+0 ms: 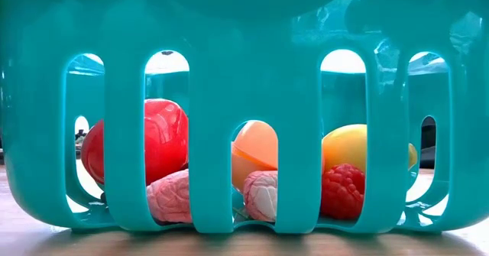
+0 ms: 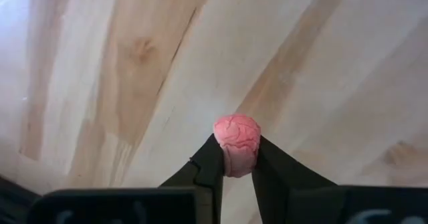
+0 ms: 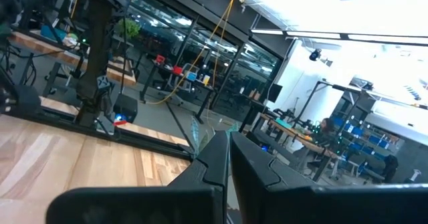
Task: Pick and placing Produce into tupperware
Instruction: Put the pink peach into the green basket
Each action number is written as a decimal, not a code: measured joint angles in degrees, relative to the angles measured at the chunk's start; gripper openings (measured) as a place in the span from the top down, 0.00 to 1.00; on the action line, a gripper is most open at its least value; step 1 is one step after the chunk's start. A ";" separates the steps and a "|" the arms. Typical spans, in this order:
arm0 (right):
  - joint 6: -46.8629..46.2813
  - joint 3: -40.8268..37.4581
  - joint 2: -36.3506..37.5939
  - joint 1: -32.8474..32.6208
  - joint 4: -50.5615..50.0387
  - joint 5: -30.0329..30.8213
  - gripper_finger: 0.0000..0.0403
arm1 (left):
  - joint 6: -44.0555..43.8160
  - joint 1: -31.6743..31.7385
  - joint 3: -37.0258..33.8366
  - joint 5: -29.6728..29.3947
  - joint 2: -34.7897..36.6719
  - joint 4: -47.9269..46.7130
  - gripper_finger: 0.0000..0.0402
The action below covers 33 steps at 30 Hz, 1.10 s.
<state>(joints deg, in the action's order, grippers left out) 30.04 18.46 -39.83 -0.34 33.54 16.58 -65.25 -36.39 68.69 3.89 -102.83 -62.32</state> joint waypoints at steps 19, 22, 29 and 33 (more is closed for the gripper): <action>0.42 0.00 0.04 0.00 0.18 0.02 0.98 | 29.23 3.98 4.18 -29.14 15.86 28.77 0.91; 0.20 0.00 0.04 -0.01 0.11 0.01 0.98 | 31.97 5.98 4.04 -25.90 12.84 29.09 0.91; -0.01 0.00 0.04 -0.02 -0.04 0.02 0.98 | 34.64 9.47 4.72 -17.66 7.93 32.45 0.82; 0.00 0.00 0.04 -0.01 -0.09 0.02 0.98 | 34.98 10.06 5.11 -15.48 6.98 33.08 0.78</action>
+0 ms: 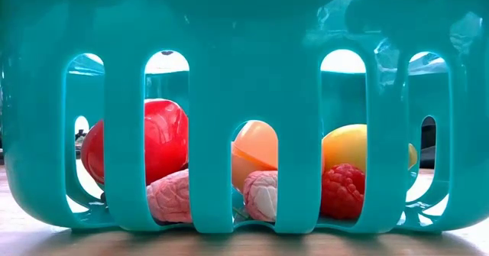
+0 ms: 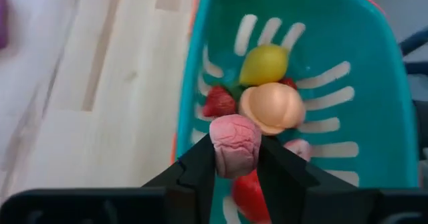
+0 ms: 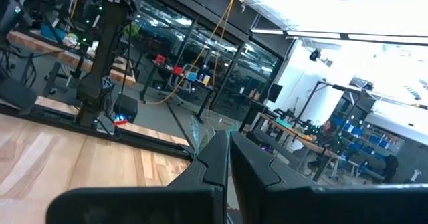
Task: Pick and placing Produce into tupperware
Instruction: Put the pink peach into the green basket, then return to Home Position
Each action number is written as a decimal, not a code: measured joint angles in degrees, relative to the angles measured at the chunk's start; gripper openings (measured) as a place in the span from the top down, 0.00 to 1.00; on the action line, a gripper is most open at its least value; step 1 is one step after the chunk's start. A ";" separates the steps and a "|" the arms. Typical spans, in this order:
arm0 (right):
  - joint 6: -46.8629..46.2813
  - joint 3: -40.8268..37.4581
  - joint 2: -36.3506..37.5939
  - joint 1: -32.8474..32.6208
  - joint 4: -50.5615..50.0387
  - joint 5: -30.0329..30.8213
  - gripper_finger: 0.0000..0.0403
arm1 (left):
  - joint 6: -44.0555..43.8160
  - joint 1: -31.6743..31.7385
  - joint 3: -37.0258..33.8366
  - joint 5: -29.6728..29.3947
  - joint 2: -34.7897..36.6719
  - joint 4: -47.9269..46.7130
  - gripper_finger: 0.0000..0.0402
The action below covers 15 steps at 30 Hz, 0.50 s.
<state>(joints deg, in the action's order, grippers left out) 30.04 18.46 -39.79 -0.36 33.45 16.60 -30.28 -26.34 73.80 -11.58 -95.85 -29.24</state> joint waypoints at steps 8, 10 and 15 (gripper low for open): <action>-0.02 0.00 0.00 0.01 0.00 0.00 0.98 | 7.74 0.00 -0.09 4.66 -0.12 8.08 0.77; -0.02 0.00 0.00 0.00 -0.02 0.00 0.98 | 8.60 0.01 -0.09 5.19 -0.12 9.76 0.75; -0.02 0.00 0.00 0.02 -0.02 0.00 0.98 | 10.15 0.49 -0.18 5.50 -0.22 9.64 0.58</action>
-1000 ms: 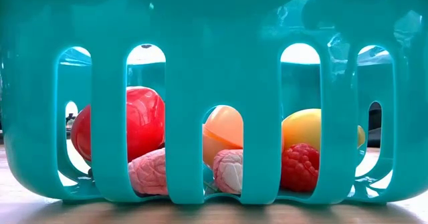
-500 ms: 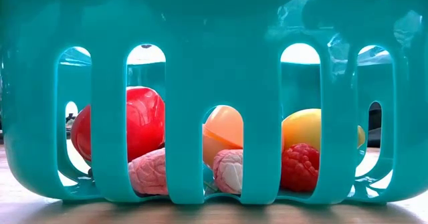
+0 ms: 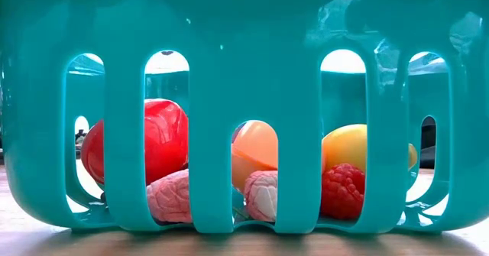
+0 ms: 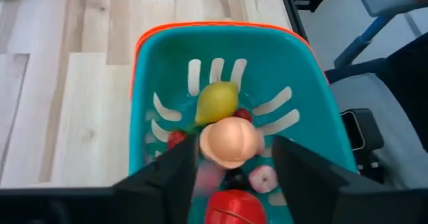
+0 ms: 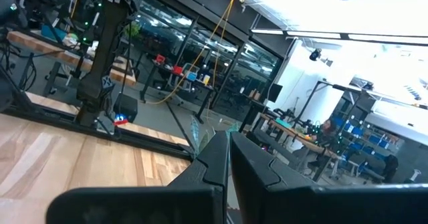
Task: Pick and placing Produce into tupperware
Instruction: Return to Home Position
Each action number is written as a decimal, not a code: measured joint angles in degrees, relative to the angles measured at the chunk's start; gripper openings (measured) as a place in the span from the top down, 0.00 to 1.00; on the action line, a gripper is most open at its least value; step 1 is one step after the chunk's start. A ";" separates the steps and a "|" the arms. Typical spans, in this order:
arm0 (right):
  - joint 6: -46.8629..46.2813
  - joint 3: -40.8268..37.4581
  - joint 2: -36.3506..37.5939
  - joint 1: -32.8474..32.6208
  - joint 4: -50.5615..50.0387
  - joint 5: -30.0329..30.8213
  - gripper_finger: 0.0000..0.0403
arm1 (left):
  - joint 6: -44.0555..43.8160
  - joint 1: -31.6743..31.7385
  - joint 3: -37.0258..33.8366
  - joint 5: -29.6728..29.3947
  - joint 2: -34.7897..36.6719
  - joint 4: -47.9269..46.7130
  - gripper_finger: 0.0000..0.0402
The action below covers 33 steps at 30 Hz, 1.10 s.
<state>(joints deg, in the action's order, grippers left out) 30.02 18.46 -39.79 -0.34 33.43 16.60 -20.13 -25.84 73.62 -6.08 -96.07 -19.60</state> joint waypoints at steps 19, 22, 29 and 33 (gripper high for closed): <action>1.63 1.60 5.40 -0.02 2.27 -0.60 0.98 | 33.02 12.08 -0.88 -27.99 29.66 -5.69 0.45; 1.73 4.05 6.02 0.00 -0.69 -0.48 0.98 | 32.95 13.87 -2.16 -28.77 36.37 -4.70 0.45; -5.04 16.92 5.38 0.94 -16.47 2.96 0.98 | 36.68 17.45 -2.99 -28.93 45.74 -1.63 0.45; -10.55 28.43 4.04 2.01 -30.21 2.93 0.98 | 36.77 18.69 -2.57 -28.77 48.58 1.80 0.45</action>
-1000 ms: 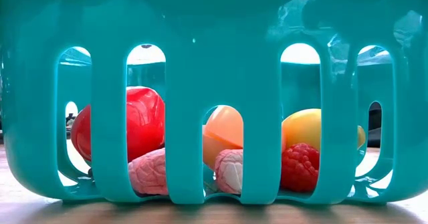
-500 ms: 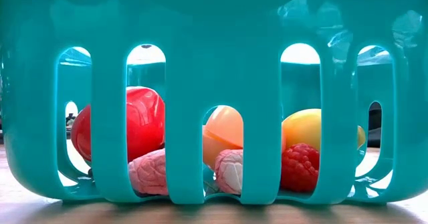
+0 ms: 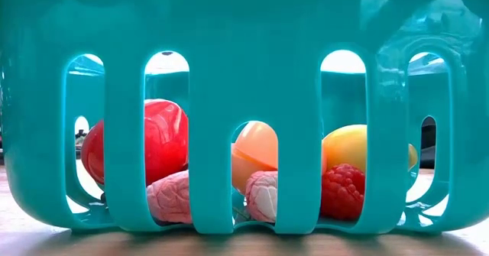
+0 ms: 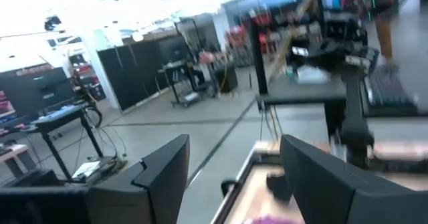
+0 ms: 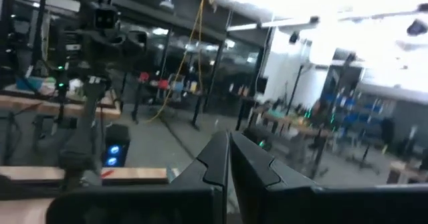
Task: Pick and placing Produce into tupperware
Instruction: Return to Home Position
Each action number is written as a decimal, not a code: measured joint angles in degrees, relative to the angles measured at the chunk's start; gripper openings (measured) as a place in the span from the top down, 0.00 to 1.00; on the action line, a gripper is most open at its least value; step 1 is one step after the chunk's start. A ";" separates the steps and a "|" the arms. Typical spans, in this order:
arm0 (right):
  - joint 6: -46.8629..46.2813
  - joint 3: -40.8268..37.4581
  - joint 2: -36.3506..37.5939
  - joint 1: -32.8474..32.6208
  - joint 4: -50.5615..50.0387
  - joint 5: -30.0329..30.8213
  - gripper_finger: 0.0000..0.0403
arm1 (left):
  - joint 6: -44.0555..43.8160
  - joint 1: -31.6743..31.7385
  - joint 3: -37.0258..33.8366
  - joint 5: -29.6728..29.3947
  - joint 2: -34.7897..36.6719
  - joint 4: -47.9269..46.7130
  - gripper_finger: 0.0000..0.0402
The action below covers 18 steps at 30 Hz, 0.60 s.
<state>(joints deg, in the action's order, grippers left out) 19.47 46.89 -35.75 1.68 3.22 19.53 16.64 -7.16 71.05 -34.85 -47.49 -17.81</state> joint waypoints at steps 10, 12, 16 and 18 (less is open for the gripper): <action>-11.56 22.11 -2.98 -0.03 -39.95 -10.58 0.98 | -4.90 0.04 0.67 5.70 4.29 -5.72 0.46; -10.58 22.29 -2.11 -0.03 -41.97 -10.54 0.98 | -7.70 0.04 0.67 5.66 5.29 -8.72 0.47; -10.71 19.91 2.19 -0.03 -42.40 -10.94 0.98 | -10.35 0.04 0.53 5.76 8.38 -13.70 0.54; -11.33 17.33 5.51 -0.03 -41.67 -12.32 0.98 | -10.47 0.04 0.07 5.81 10.19 -14.33 0.58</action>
<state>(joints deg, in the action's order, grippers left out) 8.14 64.22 -30.24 1.65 -38.44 7.21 6.17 -7.11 71.12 -29.04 -37.30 -32.14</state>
